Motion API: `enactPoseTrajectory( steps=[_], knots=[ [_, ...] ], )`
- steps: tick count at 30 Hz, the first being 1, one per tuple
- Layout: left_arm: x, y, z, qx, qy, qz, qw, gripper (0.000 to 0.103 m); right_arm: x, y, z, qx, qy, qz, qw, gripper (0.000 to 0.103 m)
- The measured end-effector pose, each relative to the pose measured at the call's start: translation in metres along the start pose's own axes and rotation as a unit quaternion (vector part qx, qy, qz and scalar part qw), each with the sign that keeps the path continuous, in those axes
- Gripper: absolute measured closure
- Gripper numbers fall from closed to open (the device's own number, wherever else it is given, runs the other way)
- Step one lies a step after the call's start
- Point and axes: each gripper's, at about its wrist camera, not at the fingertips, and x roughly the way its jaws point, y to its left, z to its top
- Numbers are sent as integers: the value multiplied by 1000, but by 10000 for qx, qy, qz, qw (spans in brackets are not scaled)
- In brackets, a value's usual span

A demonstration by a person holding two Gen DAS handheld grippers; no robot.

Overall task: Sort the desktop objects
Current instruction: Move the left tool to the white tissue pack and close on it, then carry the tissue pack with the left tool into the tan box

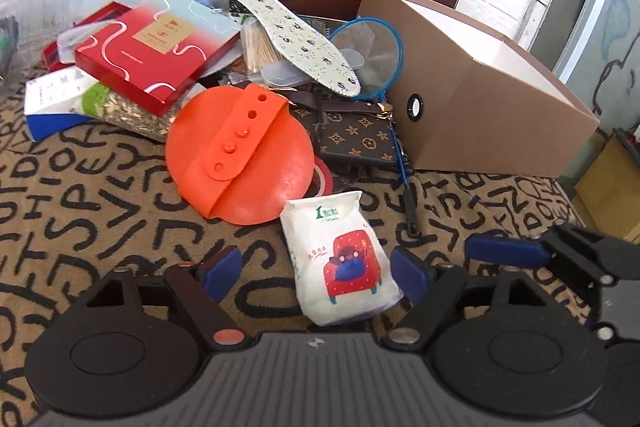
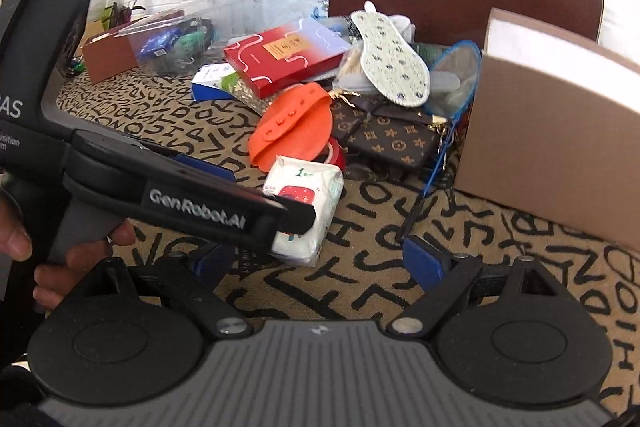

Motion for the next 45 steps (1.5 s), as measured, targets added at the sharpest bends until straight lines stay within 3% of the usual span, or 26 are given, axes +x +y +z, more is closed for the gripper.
enactPoseTrajectory(
  steps=[3, 14, 18, 25, 28, 30, 35, 45],
  knots=[
    [5, 1, 2, 11, 60, -82, 9999, 28, 9, -2, -1, 108, 84, 62, 9999, 16],
    [16, 4, 8, -49, 226, -368, 9991, 54, 30, -6, 1, 340, 146, 411, 9985, 41],
    [18, 6, 9, -46, 247, -408, 9989, 59, 35, -5, 3, 356, 92, 494, 9981, 58],
    [20, 6, 9, 2, 252, -406, 9989, 60, 40, -9, 3, 523, 65, 568, 9970, 56],
    [20, 5, 9, 82, 262, -407, 9988, 67, 42, -7, 3, 438, 57, 592, 9973, 55],
    [19, 5, 8, 89, 274, -415, 9987, 74, 41, -6, 3, 399, 44, 581, 9975, 59],
    [12, 2, 7, 105, 271, -468, 9985, 80, 35, -6, 2, 471, -14, 577, 9972, 71],
    [-23, -23, 22, 367, -163, -738, 9965, 82, -8, -5, 10, 324, -548, 356, 9973, 74]
  ],
)
